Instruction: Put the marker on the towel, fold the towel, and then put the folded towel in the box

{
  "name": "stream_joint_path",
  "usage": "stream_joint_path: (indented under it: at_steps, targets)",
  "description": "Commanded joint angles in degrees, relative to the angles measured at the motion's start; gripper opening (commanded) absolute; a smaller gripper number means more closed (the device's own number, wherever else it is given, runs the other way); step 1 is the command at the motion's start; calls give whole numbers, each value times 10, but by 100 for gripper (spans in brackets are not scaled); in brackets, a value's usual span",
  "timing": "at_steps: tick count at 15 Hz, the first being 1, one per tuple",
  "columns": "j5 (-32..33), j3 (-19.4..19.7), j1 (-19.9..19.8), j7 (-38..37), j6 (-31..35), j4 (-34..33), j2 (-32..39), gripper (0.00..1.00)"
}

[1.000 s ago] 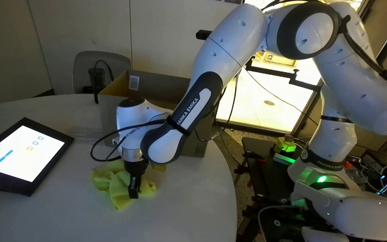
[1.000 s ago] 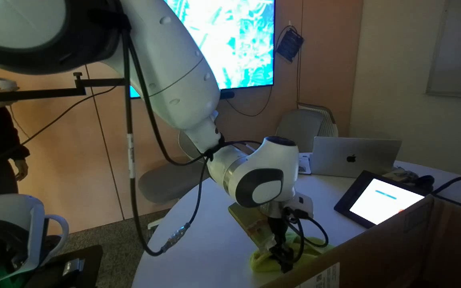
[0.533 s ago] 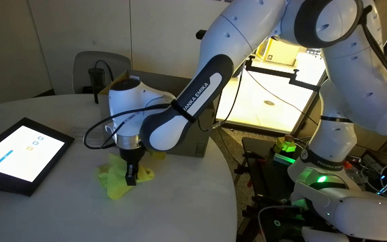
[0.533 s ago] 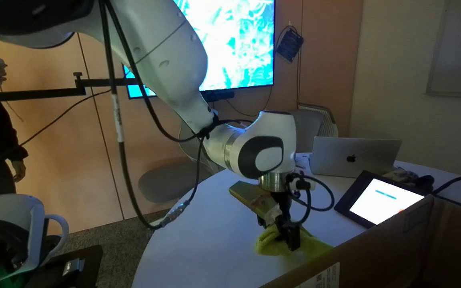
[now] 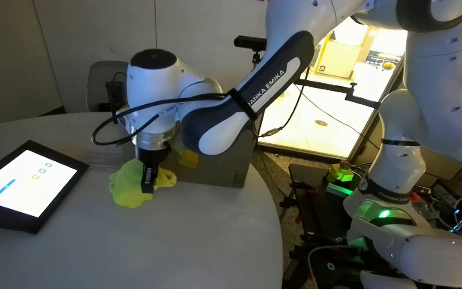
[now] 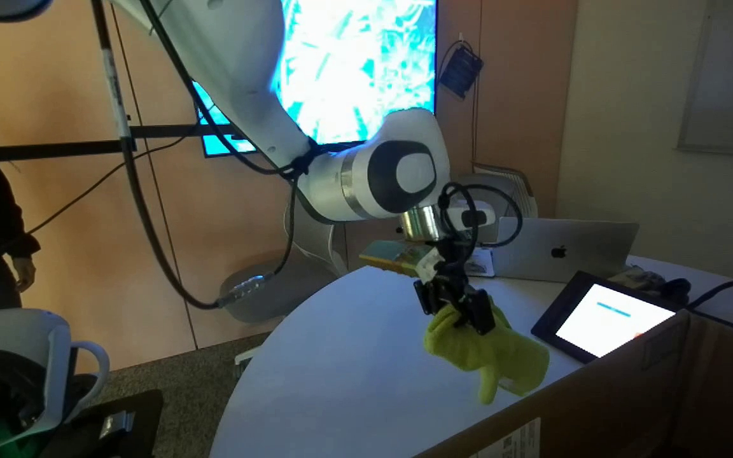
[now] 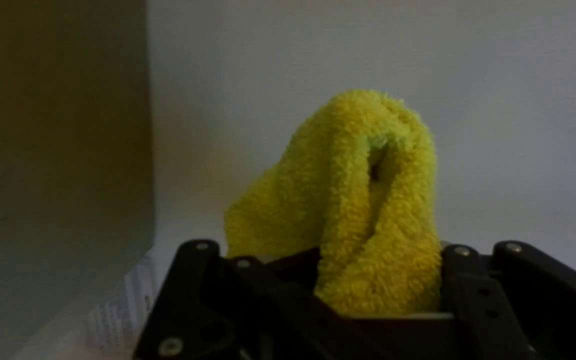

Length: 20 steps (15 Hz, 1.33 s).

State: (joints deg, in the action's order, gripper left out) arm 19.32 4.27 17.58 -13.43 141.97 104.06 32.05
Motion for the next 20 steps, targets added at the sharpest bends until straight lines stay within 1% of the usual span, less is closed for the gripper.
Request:
stream_joint_path:
  at_steps: [1, 2, 5, 7, 9, 10, 13, 14, 18, 20]
  targets:
    - [76, 39, 32, -89, 14, 50, -73, 14]
    - [99, 46, 37, -114, 15, 55, -86, 15]
    - [184, 70, 51, -223, 17, 66, -129, 14]
    - [252, 73, 51, -304, 8, 69, -152, 15]
    - [326, 64, 43, -390, -6, 74, -175, 15]
    - [350, 92, 68, -429, -8, 82, -187, 15]
    - [433, 101, 77, -552, -46, 101, -219, 16]
    - [469, 48, 27, -593, -74, 106, -229, 15]
    - [506, 6, -27, -686, -141, 142, -262, 15]
    - [502, -5, -58, -705, -146, 165, -277, 16]
